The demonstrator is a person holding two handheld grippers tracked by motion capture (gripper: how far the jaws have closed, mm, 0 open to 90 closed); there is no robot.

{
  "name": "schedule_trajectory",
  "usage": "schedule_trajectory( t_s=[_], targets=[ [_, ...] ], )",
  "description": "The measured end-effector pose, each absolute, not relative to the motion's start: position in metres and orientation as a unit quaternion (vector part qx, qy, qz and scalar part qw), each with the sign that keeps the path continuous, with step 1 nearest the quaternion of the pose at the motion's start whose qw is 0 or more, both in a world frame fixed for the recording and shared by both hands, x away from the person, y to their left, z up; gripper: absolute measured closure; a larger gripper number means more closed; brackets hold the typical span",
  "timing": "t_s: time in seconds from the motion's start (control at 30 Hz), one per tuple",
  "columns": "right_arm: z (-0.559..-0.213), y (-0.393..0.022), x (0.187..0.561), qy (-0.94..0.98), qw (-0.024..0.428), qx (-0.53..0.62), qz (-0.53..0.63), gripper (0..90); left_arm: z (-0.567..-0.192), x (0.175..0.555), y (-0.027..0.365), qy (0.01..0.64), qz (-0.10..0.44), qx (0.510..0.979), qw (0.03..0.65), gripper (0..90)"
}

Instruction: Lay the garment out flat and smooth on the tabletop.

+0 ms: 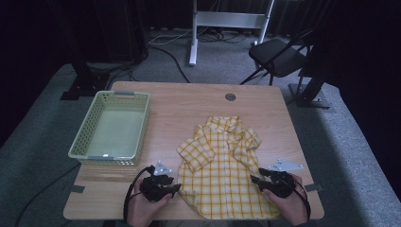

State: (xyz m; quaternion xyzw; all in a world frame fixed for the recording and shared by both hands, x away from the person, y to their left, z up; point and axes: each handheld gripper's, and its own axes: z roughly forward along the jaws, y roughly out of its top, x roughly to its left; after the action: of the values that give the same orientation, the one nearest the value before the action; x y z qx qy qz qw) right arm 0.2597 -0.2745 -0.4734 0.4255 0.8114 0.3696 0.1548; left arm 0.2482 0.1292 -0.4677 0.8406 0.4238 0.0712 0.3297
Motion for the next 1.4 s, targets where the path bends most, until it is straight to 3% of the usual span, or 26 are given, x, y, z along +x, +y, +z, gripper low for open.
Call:
schedule_trajectory(
  t_s=[0.4, 1.0, 1.4],
  targets=[
    [-0.469, -0.272, 0.262, 0.811, 0.161, 0.420, 0.374, 51.0, -0.465, 0.254, 0.126, 0.423, 0.073, 0.837, 0.339, 56.4],
    [-0.472, -0.262, 0.267, 0.816, 0.160, 0.414, 0.371, 55.3, -0.462, 0.270, 0.079, 0.374, 0.079, 0.850, 0.362, 55.1],
    [-0.460, -0.259, 0.286, 0.805, 0.169, 0.415, 0.389, 56.2, -0.467, 0.282, 0.068, 0.369, 0.083, 0.849, 0.368, 54.9]
  ],
)
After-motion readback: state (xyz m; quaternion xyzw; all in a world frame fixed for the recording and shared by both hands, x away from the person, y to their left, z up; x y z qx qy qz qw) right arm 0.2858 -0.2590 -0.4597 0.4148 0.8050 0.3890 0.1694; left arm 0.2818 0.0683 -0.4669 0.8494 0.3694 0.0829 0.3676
